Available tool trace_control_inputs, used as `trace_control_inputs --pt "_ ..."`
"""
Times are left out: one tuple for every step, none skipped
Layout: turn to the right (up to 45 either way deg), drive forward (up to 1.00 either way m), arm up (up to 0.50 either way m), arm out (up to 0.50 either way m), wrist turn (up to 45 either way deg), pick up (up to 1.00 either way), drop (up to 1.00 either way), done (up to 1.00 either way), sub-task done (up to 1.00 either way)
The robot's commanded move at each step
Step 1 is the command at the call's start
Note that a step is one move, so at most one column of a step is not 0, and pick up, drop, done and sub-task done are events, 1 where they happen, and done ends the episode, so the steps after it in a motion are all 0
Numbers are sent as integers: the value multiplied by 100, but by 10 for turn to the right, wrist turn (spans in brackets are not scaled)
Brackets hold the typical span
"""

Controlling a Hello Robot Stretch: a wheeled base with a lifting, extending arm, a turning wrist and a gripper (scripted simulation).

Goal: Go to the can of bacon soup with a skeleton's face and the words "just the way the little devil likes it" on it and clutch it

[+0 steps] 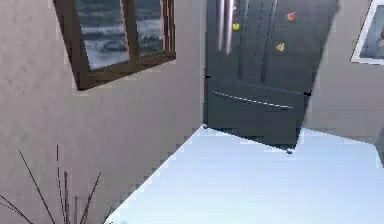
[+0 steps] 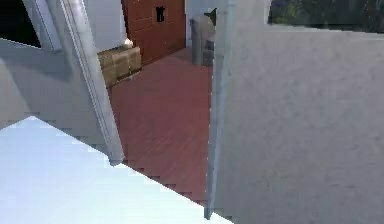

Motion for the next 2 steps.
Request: trace_control_inputs --pt "450 0 0 0 0 0 0 0 0" --pt "450 0 0 0 0 0 0 0 0"
